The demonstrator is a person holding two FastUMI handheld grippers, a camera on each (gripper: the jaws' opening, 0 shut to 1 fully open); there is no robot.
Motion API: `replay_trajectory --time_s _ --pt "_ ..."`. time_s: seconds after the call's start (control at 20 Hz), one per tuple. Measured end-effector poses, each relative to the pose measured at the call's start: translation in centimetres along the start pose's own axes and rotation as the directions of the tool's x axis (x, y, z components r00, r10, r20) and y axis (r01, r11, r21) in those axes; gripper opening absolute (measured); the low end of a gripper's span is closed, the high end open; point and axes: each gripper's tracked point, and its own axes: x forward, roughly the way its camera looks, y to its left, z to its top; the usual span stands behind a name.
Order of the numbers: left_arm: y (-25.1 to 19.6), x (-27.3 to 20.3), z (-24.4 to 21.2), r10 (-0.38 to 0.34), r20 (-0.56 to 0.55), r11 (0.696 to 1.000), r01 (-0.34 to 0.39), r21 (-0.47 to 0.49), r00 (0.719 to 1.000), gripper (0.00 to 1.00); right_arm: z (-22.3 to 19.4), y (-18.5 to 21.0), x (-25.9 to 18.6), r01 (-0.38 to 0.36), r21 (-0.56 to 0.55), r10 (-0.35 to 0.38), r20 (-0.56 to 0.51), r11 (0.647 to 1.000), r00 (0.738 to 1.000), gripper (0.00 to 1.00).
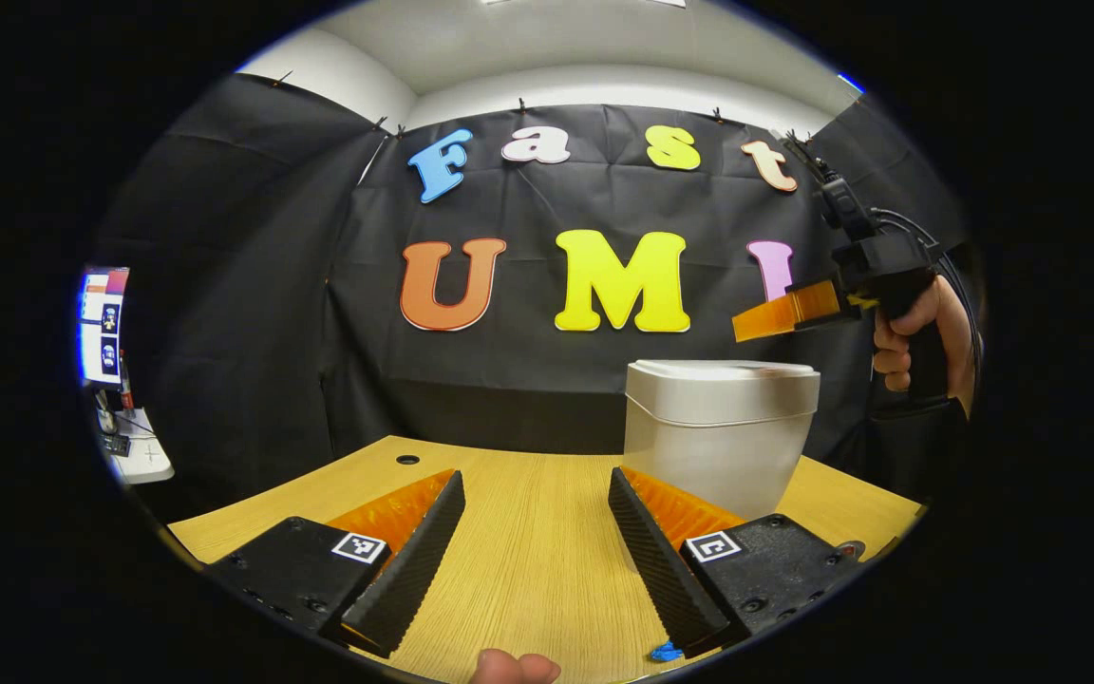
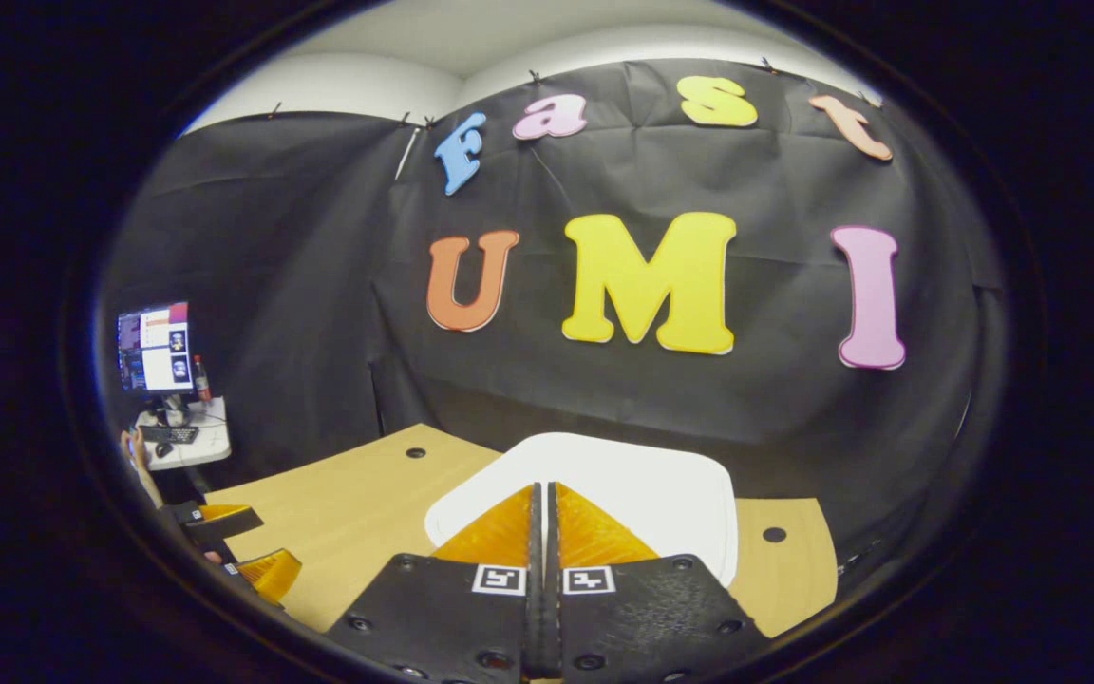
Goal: Press the lid of the desktop garbage bin to open it, pick up the crumpled paper on the desktop and throw it into the bin, then pick up the pop can on the desktop and drop it into the bin, and finally close the garbage bin lid.
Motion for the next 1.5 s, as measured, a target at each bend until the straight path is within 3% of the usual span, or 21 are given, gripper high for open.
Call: replay_trajectory --time_s 0.15,0.35,0.45,0.7,0.75,0.85,1.05,1.15,1.5 --pt "-0.2 0.5 -0.2 -0.01 -0.002 1.0 0.01 -0.002 1.0 0.98 -1.3 -1.2 0.2 0.027 -0.009 -0.027 -0.051 1.0 0.998 0.0" --pt "0.2 0.9 -0.8 0.0 -0.007 1.0 0.0 0.026 1.0 0.98 -3.2 -1.1 0.8 -0.011 0.049 0.017 -0.119 0.999 0.993 0.0" --pt "0.2 1.0 -1.0 0.0 -0.009 1.0 0.0 0.023 1.0 0.98 -3.3 -1.1 1.0 -0.009 -0.021 0.006 -0.146 1.0 0.989 0.0" --pt "-0.2 0.8 -1.1 -0.014 -0.016 1.0 0.014 0.004 1.0 0.98 -1.6 -1.4 0.7 0.042 -0.048 -0.047 -0.101 0.998 0.994 0.03" --pt "-0.7 0.9 -1.2 -0.017 -0.022 1.0 0.018 0.011 1.0 0.98 -1.0 -3.0 -0.4 0.109 -0.054 -0.113 -0.08 0.993 0.99 0.07" --pt "-1.1 0.8 -1.0 -0.018 -0.021 0.999 0.018 0.032 1.0 0.98 0.1 -2.6 -0.5 0.107 -0.019 -0.107 -0.023 0.994 0.994 0.52" --pt "-2.1 0.3 -0.6 -0.033 -0.012 0.998 0.033 0.044 0.999 0.98 2.0 -2.9 -1.6 0.125 -0.028 -0.123 0.06 0.992 0.991 0.88" --pt "-2.7 0.3 -0.6 -0.043 -0.023 0.998 0.044 0.036 0.999 0.98 3.1 -3.0 -2.4 0.13 -0.007 -0.129 0.109 0.991 0.986 0.97" --pt "-4.2 0.2 -1.1 -0.068 -0.053 0.998 0.068 -0.015 0.996 0.98 5.2 -2.8 -5.0 0.136 -0.015 -0.129 0.232 0.991 0.964 0.97"
